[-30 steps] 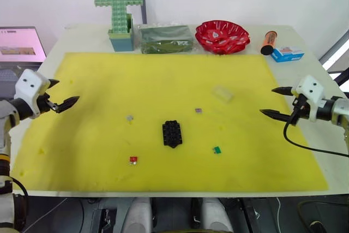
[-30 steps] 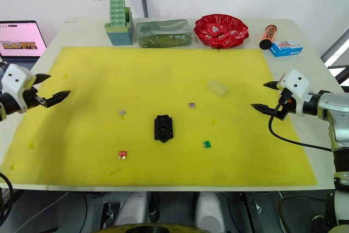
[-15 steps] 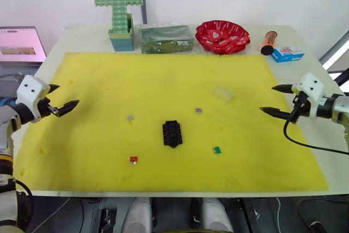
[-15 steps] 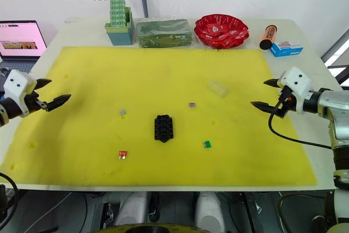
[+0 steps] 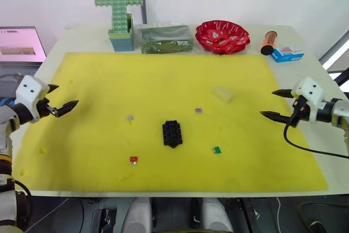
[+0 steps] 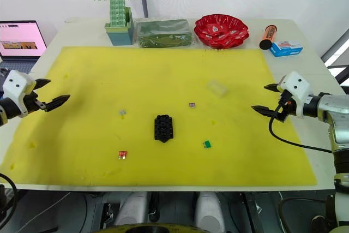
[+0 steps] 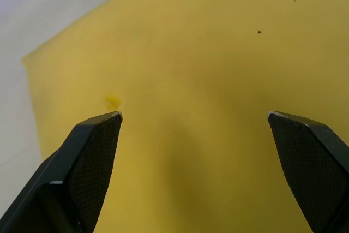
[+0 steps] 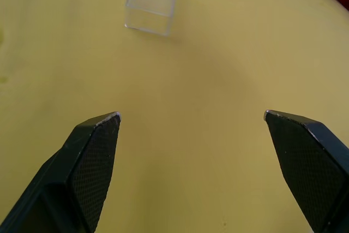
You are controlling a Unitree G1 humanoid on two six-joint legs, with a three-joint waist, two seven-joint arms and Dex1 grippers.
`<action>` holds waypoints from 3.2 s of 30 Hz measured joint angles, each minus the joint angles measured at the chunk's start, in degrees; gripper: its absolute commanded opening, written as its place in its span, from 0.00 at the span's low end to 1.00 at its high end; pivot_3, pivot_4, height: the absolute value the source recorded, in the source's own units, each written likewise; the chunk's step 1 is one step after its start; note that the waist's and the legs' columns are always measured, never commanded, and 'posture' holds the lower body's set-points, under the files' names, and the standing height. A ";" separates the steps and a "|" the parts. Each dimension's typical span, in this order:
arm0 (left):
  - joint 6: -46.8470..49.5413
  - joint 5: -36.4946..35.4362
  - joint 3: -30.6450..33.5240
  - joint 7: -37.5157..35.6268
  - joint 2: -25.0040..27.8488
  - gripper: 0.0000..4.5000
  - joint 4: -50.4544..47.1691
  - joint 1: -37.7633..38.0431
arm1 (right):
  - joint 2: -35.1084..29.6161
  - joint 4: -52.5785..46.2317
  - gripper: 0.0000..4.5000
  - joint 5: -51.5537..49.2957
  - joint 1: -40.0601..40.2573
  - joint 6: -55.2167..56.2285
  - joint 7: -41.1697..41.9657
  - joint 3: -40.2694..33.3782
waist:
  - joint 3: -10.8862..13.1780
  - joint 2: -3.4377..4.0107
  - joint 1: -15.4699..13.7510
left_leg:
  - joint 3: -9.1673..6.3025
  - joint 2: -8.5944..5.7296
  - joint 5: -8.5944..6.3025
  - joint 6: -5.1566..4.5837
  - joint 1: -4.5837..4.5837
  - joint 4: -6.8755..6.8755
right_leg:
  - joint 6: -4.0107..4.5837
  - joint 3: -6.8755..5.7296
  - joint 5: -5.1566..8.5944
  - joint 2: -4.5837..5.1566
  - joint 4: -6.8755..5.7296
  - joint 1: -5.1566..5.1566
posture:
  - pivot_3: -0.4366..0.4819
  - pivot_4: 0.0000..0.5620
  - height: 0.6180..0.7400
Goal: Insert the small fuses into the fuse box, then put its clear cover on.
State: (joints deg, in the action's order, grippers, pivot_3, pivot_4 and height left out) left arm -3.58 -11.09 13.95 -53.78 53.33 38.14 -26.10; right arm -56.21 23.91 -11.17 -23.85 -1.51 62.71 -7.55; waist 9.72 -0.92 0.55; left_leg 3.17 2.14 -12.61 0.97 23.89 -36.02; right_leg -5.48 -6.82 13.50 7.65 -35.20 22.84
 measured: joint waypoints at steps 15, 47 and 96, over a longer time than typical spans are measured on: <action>79.43 -57.94 23.75 6.94 0.98 1.00 -55.37 32.01 | 3.74 -33.58 1.00 -17.34 3.67 -22.97 6.59 2.93 | 0.02 0.03 -0.01 | -0.22 0.47 -0.14 0.10 -0.25 0.00 | 0.06 0.15 0.10 -0.13 -0.01 -0.10 | 0.48 0.27 1.00; 73.98 -100.69 2.59 37.94 -1.80 1.00 -46.51 37.65 | 14.15 -51.23 1.00 -20.61 0.19 -31.93 2.80 19.78 | -0.07 0.03 -1.39 | -0.01 0.36 -0.41 0.18 -0.38 -0.04 | 0.72 0.29 0.45 -0.21 0.05 0.14 | 0.48 0.27 1.00; 65.97 -102.17 -0.73 54.13 -9.63 0.24 -52.89 41.60 | 14.59 -52.43 1.00 -22.89 -0.92 -35.01 -0.83 19.71 | -0.16 0.23 -2.50 | 0.06 0.45 -0.49 0.20 -0.38 0.07 | 0.76 0.32 0.47 -0.06 0.22 0.29 | 0.48 0.27 1.00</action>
State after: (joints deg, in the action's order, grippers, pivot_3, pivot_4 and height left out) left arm 62.39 -113.26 13.23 0.36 43.70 -14.76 15.50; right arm -41.62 -28.52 -34.06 -24.77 -36.52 61.88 12.16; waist 9.56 -0.69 -1.95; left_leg 3.23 2.59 -13.11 1.17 23.51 -35.95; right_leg -4.73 -6.50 13.97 7.59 -34.98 23.13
